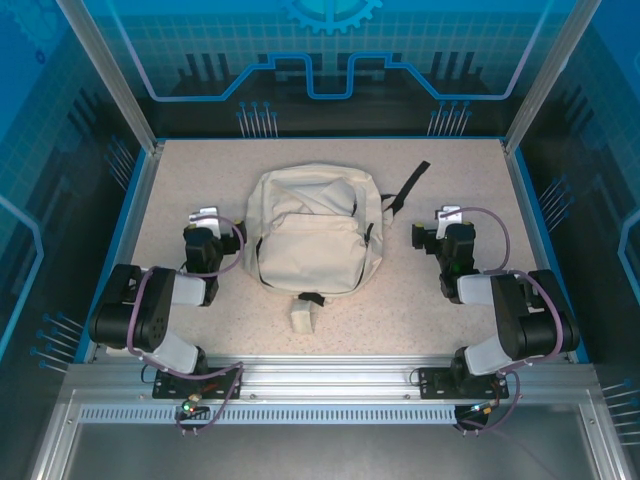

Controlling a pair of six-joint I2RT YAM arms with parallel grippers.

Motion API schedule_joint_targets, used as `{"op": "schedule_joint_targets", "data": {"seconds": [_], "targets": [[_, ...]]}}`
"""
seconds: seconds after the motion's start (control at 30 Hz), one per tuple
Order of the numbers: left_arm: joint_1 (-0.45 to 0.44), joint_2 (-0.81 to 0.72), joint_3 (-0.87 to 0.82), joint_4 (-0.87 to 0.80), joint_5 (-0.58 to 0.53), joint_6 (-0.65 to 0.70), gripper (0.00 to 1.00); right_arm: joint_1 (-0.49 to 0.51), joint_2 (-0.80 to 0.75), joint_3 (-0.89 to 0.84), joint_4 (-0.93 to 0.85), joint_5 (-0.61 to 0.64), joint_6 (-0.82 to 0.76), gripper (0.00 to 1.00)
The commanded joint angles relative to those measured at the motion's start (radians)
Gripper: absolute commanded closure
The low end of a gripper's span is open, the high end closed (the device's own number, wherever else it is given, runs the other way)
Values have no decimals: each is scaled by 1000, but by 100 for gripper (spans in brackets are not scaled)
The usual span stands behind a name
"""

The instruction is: Pack the student bag

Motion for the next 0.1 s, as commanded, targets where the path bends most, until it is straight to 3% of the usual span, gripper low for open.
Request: {"op": "schedule_joint_targets", "data": {"seconds": [0.0,0.07], "targets": [[-5,7,20,6,8,7,1,11,10,20,17,8,-6,0],[-5,6,16,10,8,9,1,11,9,16,19,8,-8,0]]}}
